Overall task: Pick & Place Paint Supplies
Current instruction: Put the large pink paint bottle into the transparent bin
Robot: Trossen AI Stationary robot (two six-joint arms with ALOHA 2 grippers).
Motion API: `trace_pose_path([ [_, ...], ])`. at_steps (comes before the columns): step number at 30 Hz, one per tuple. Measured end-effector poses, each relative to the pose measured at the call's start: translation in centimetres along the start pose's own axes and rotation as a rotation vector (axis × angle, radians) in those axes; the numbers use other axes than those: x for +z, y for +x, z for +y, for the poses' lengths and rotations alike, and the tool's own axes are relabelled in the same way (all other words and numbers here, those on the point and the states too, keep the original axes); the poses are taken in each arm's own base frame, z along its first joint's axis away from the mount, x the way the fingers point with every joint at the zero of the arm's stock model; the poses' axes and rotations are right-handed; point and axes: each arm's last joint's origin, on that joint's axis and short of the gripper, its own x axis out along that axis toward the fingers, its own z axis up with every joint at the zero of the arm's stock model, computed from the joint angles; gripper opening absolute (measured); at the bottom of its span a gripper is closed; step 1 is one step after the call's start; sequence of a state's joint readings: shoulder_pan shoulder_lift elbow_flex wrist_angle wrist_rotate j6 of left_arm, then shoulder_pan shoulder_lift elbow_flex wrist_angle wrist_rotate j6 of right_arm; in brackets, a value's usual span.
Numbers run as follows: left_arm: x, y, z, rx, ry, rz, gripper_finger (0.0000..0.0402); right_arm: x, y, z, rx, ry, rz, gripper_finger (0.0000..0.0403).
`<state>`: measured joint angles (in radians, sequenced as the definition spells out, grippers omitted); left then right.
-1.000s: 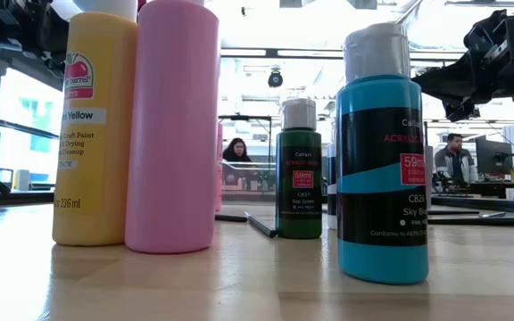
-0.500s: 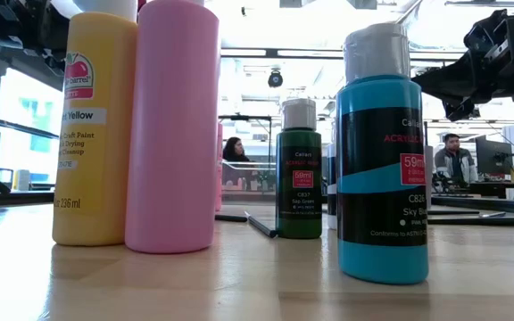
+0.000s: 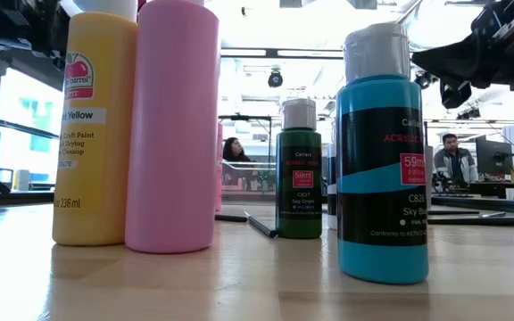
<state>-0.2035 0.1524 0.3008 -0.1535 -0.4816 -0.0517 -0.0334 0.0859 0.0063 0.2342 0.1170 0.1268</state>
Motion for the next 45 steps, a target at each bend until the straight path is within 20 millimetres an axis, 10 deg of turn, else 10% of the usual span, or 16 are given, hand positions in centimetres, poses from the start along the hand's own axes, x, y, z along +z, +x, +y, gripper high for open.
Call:
trace_pose_path([
  [11,0.2,2.7,-1.4,0.012,0.204,-0.002,0.0,0.1,0.8,0.1,-0.017,0.009,-0.015,0.0002],
  [29,-0.5,1.9,-1.0,-0.032,0.371,0.067,0.0,3.1,3.7,0.5,0.119,-0.137,0.102,0.0002],
  [45,2.6,0.9,-1.0,-0.142,0.321,0.021,0.0,2.8,5.3,-1.7,0.102,-0.037,0.113,0.0002],
])
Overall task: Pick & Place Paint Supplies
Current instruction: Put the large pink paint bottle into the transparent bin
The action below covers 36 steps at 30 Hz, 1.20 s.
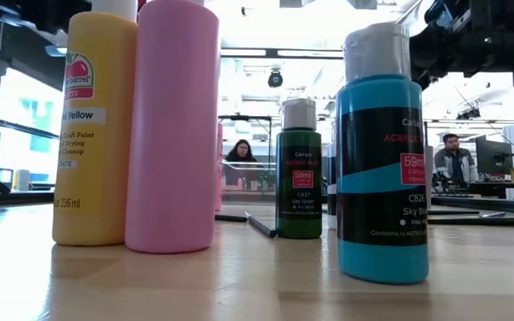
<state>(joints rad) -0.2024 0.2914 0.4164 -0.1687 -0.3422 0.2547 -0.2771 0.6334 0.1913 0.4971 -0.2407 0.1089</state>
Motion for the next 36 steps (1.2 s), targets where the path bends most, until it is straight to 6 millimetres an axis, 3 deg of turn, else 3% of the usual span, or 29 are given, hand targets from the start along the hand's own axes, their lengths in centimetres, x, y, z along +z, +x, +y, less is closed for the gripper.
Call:
trace_pose_path([
  [12,-0.5,5.3,-1.4,0.106,0.007,0.104,0.0,-0.6,1.4,-0.4,-0.002,-0.008,-0.002,0.0002],
  [18,-2.1,7.5,0.3,0.053,-0.129,0.162,0.0,-0.8,1.5,-0.5,-0.003,-0.005,0.012,0.0002],
  [23,-3.0,9.3,2.4,-0.038,-0.247,0.107,0.0,-0.8,1.5,-0.5,-0.003,-0.005,0.013,0.0002],
  [29,-3.3,10.2,3.4,-0.137,-0.32,0.056,0.0,-0.8,1.5,-0.4,0.021,-0.005,0.016,0.0002],
  [36,-3.5,10.2,3.9,0.026,-0.214,0.08,0.0,-0.8,1.5,-0.3,0.043,-0.004,0.018,0.0002],
])
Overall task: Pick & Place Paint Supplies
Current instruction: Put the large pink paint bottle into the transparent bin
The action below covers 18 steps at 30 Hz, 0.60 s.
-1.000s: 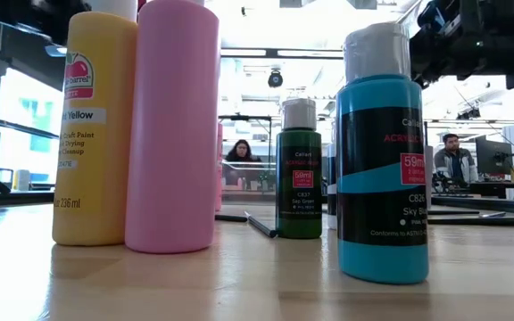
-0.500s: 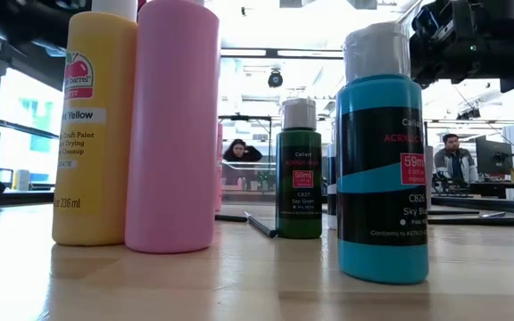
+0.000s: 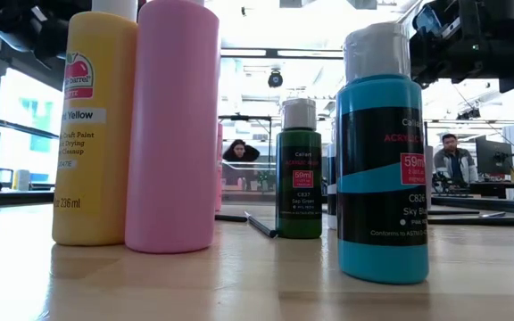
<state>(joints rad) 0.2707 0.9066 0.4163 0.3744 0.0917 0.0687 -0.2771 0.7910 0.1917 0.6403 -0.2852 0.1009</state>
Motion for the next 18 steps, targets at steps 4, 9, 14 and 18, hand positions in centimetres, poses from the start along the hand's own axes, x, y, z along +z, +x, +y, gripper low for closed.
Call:
trace_pose_path([
  [4,-0.2,0.0,0.0,0.012,0.034,0.019,0.0,0.0,0.0,-0.2,-0.053,0.0,-0.005,0.0002],
  [9,-0.6,0.0,0.0,0.008,0.023,0.064,0.0,0.0,0.0,-0.2,-0.079,0.0,-0.008,0.0002],
  [14,-1.1,-0.1,-0.1,0.003,0.02,0.116,0.0,0.0,0.0,-0.2,-0.08,0.0,-0.007,0.0002],
  [18,-1.3,-0.1,-0.1,0.011,0.018,0.133,0.0002,0.0,0.0,-0.2,-0.08,0.0,-0.007,0.0002],
])
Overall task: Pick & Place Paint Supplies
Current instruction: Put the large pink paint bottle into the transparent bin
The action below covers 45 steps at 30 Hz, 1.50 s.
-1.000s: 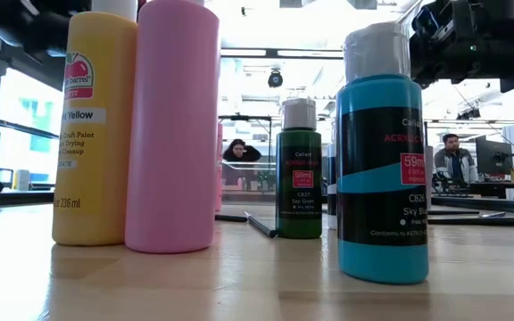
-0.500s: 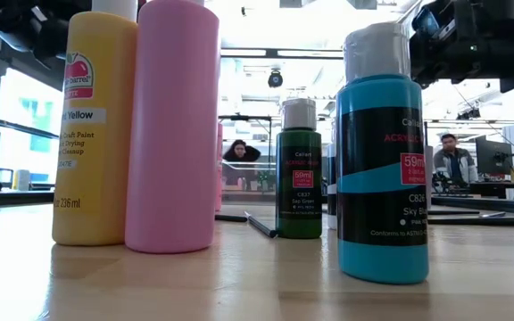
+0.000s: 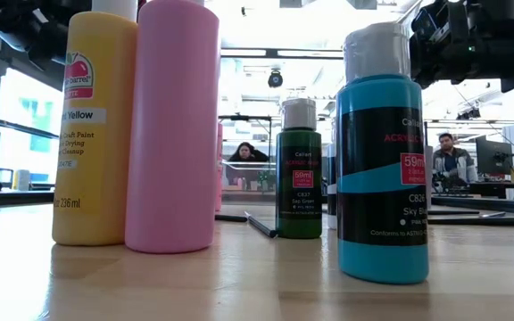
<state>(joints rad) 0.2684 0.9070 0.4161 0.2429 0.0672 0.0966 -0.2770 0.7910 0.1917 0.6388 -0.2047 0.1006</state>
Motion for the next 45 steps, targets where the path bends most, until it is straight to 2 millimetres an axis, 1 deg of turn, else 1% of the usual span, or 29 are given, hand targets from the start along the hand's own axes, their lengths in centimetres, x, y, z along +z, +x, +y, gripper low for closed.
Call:
trace_pose_path([
  [2,0.0,0.0,0.0,0.004,-0.012,0.0,0.0013,0.0,0.0,0.0,0.0,0.0,0.0,0.0002],
  [4,0.0,0.0,0.0,0.006,-0.033,0.0,0.0033,0.0,0.0,0.0,0.0,0.0,0.001,0.0002],
  [6,0.0,0.0,0.0,0.015,-0.057,0.0,0.0062,0.0,0.0,0.0,0.0,0.001,0.002,0.0002],
  [13,-0.1,0.1,0.2,0.081,-0.173,0.009,0.0184,-0.2,0.0,0.0,-0.002,0.004,0.016,0.0002],
  [15,-0.1,0.1,0.3,0.093,-0.187,0.004,0.021,-0.3,0.0,0.0,-0.003,0.005,0.026,0.0002],
  [18,-0.1,0.1,0.3,0.096,-0.196,0.007,0.0235,-0.4,0.0,0.0,-0.004,0.008,0.039,0.0002],
  [22,-0.1,0.1,0.3,0.096,-0.207,0.007,0.0249,-0.5,0.0,0.0,-0.005,0.01,0.049,0.0002],
  [27,-0.7,0.8,0.2,0.077,-0.208,0.045,0.0251,-0.5,0.0,0.0,-0.005,0.01,0.048,0.0002],
  [32,-1.2,2.2,0.2,0.047,-0.203,0.048,0.0252,-0.5,0.0,0.0,-0.002,0.01,0.049,0.0002],
  [37,-0.4,3.3,0.3,0.032,-0.201,0.046,0.0252,-0.5,0.0,0.0,-0.002,0.012,0.05,0.0002],
  [45,-0.5,5.3,0.4,0.032,-0.203,0.101,0.0252,-0.5,0.0,0.0,-0.001,0.018,0.051,0.0002],
])
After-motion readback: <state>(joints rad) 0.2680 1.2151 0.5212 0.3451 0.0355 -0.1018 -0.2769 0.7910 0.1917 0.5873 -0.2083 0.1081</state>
